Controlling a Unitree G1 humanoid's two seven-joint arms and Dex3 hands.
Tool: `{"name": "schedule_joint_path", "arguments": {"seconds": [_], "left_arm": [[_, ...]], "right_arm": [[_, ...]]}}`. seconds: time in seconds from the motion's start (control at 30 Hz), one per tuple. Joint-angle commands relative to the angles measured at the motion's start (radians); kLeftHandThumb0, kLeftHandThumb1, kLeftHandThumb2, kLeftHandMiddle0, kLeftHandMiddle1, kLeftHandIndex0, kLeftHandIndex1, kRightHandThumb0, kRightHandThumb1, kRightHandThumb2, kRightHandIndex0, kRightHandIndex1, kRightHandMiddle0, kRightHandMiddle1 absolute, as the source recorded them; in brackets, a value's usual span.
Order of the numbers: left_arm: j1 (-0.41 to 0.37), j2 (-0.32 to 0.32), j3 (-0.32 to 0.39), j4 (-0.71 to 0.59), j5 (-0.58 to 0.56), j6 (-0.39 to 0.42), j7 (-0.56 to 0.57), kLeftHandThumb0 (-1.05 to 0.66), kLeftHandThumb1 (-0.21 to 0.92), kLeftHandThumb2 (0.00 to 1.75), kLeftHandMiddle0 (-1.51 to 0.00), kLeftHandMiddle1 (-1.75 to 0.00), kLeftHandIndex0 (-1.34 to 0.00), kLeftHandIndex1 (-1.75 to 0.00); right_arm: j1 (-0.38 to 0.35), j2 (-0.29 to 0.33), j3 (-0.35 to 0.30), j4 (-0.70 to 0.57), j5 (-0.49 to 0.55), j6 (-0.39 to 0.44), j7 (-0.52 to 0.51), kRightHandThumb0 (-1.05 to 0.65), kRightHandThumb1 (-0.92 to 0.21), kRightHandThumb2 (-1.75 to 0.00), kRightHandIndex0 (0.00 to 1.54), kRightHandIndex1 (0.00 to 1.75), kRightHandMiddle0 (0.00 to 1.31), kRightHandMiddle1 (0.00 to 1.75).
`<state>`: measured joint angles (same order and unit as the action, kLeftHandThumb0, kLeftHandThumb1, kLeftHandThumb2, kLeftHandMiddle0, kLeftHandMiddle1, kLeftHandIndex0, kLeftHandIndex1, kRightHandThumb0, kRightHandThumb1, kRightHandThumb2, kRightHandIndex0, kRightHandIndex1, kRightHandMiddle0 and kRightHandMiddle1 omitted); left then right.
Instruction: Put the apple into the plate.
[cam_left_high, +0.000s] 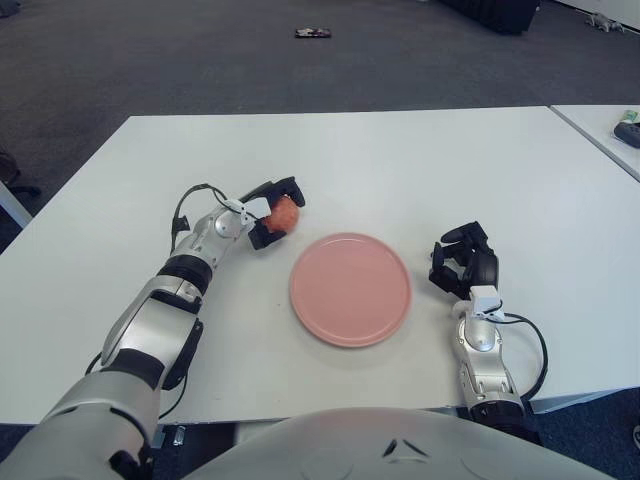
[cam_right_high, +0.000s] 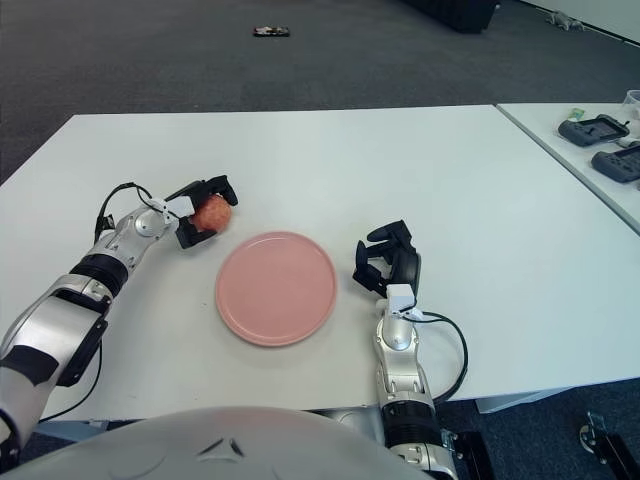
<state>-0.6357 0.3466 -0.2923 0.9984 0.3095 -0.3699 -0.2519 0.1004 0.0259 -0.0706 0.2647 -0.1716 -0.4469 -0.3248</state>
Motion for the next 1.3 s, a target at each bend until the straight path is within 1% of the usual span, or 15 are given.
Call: {"name": "schedule_joint_path", "arguments": {"seconds": [0.0, 0.07, 0.1, 0.17, 0.3, 0.43, 0.67, 0.73, 0.77, 0.9, 1.0, 1.1, 1.27], "left_arm": [[0.03, 0.008, 0.021, -0.077, -0.027, 0.006, -0.047, 0.0, -0.1, 1.75, -0.97, -1.61, -0.7, -1.75], [0.042, 0.015, 0.034, -0.147, -0.043, 0.025, -0.067, 0.0, -0.1, 1.75, -0.97, -1.61, -0.7, -1.75], [0.057, 0.02, 0.044, -0.202, -0.054, 0.041, -0.08, 0.0, -0.1, 1.75, -0.97, -1.61, -0.7, -1.75], [0.081, 0.026, 0.057, -0.271, -0.067, 0.061, -0.093, 0.0, -0.1, 1.75, -0.96, -1.62, -0.7, -1.75], [0.111, 0.027, 0.071, -0.343, -0.074, 0.085, -0.101, 0.0, -0.1, 1.75, -0.96, -1.63, -0.7, -1.75], [0.148, 0.033, 0.082, -0.477, -0.08, 0.106, -0.11, 0.0, -0.1, 1.75, -0.96, -1.63, -0.69, -1.75], [0.205, 0.045, 0.086, -0.673, -0.061, 0.132, -0.111, 0.0, -0.1, 1.75, -0.96, -1.62, -0.7, -1.75], [0.217, 0.051, 0.084, -0.729, -0.051, 0.13, -0.111, 0.0, -0.1, 1.75, -0.97, -1.61, -0.7, -1.75], [0.223, 0.056, 0.083, -0.748, -0.044, 0.115, -0.106, 0.0, -0.11, 1.75, -0.97, -1.61, -0.7, -1.75], [0.242, 0.066, 0.084, -0.79, -0.039, 0.056, -0.097, 0.0, -0.11, 1.75, -0.98, -1.59, -0.71, -1.75], [0.249, 0.068, 0.086, -0.805, -0.042, 0.041, -0.1, 0.0, -0.11, 1.75, -0.98, -1.59, -0.71, -1.75], [0.273, 0.075, 0.079, -0.869, -0.034, 0.009, -0.104, 0.0, -0.11, 1.75, -0.98, -1.59, -0.71, -1.75], [0.292, 0.08, 0.066, -0.945, -0.031, -0.002, -0.12, 0.0, -0.11, 1.75, -0.97, -1.61, -0.7, -1.75]], "right_arm": [[-0.01, -0.006, -0.004, -0.001, 0.003, 0.0, 0.004, -0.42, -0.53, -1.06, 0.69, 1.41, 0.44, 1.75], [-0.009, -0.006, -0.005, -0.005, -0.001, 0.013, 0.003, -0.42, -0.53, -1.06, 0.7, 1.42, 0.44, 1.75], [-0.008, -0.004, -0.005, -0.009, -0.004, 0.024, -0.001, -0.42, -0.53, -1.06, 0.7, 1.42, 0.44, 1.75], [-0.007, -0.001, -0.006, -0.016, -0.009, 0.037, -0.007, -0.42, -0.53, -1.06, 0.7, 1.44, 0.44, 1.75], [-0.008, 0.001, -0.005, -0.02, -0.01, 0.038, -0.01, -0.42, -0.52, -1.07, 0.7, 1.45, 0.45, 1.75], [-0.009, 0.004, -0.005, -0.023, -0.007, 0.05, -0.011, -0.42, -0.52, -1.07, 0.68, 1.46, 0.45, 1.75], [-0.014, 0.006, -0.009, -0.016, 0.003, 0.058, -0.007, -0.42, -0.51, -1.08, 0.67, 1.47, 0.46, 1.75], [-0.015, 0.006, -0.01, -0.013, 0.005, 0.058, -0.005, -0.42, -0.51, -1.08, 0.67, 1.48, 0.46, 1.75], [-0.015, 0.006, -0.011, -0.012, 0.008, 0.057, -0.003, -0.42, -0.51, -1.08, 0.67, 1.48, 0.46, 1.75], [-0.023, 0.001, -0.014, 0.008, 0.011, 0.043, 0.001, -0.42, -0.5, -1.09, 0.67, 1.5, 0.46, 1.75], [-0.022, 0.001, -0.015, 0.009, 0.012, 0.04, 0.003, -0.42, -0.5, -1.1, 0.67, 1.51, 0.46, 1.75], [-0.026, 0.002, -0.016, 0.017, 0.018, 0.03, 0.008, -0.42, -0.5, -1.1, 0.66, 1.51, 0.46, 1.75], [-0.031, 0.004, -0.017, 0.026, 0.02, 0.019, 0.011, -0.42, -0.5, -1.1, 0.66, 1.51, 0.46, 1.75]]}}
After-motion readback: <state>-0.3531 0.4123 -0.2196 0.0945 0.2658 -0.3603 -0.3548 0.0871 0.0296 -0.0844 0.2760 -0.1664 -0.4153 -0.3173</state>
